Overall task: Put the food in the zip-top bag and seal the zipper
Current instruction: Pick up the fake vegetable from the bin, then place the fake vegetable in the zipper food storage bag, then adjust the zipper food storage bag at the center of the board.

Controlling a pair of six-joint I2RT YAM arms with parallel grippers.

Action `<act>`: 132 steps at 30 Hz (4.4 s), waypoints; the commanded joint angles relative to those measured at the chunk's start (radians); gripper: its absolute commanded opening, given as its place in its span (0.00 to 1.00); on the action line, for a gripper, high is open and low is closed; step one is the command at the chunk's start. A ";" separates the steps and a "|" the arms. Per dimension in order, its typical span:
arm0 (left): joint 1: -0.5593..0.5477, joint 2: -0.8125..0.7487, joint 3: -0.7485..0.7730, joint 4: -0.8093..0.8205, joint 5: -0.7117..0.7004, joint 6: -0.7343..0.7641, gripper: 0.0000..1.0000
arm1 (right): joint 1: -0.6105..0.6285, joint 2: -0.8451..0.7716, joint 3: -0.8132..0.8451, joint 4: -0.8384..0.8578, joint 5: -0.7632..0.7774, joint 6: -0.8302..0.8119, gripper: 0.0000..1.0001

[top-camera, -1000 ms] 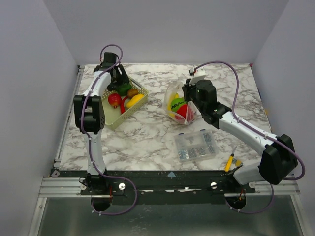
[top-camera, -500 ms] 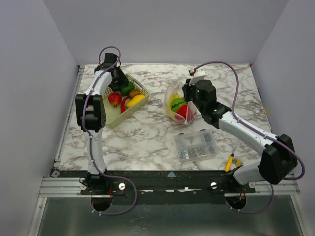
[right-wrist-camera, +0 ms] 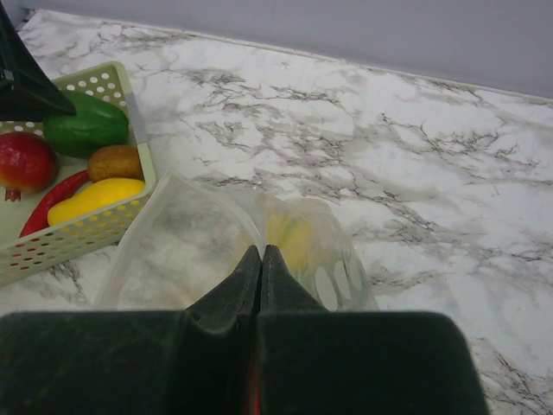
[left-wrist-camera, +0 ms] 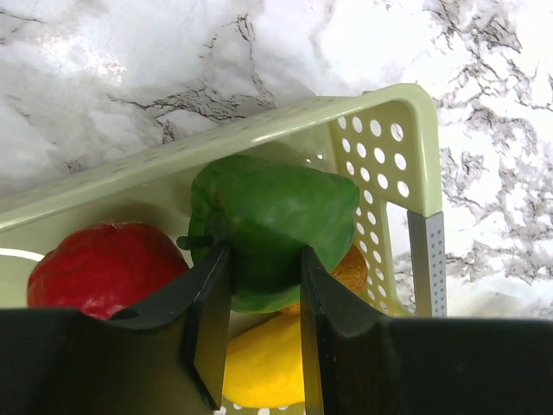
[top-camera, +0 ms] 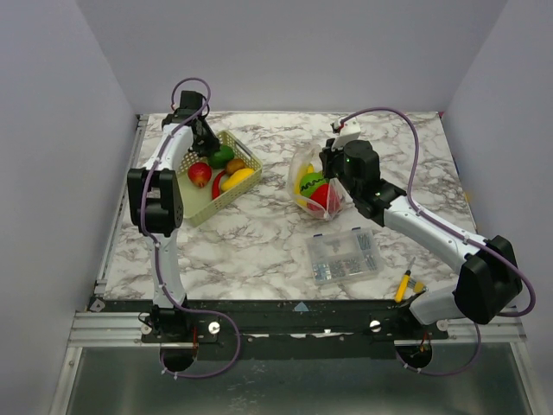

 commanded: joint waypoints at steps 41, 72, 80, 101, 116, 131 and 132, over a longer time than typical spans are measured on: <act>-0.471 -0.652 -0.471 0.247 0.300 0.192 0.00 | 0.008 -0.033 0.002 0.020 -0.011 0.007 0.00; -0.494 -0.695 -0.617 0.231 0.215 0.134 0.55 | 0.008 -0.035 -0.002 0.020 -0.019 0.010 0.00; -0.493 -0.709 -0.720 0.302 0.222 0.065 0.33 | 0.008 -0.030 0.000 0.019 -0.016 0.010 0.00; -0.489 -0.654 -0.537 0.203 0.262 0.090 0.00 | 0.007 -0.022 -0.002 0.021 -0.029 0.015 0.00; -0.438 -0.665 -0.429 0.078 0.375 0.001 0.00 | 0.008 0.023 0.099 -0.088 -0.393 0.312 0.00; -0.379 -0.902 -0.585 0.151 0.446 -0.033 0.00 | 0.013 -0.028 0.212 -0.285 -0.577 0.472 0.00; -0.377 -0.916 -0.602 0.156 0.443 -0.042 0.00 | 0.016 -0.033 0.210 -0.278 -0.596 0.481 0.00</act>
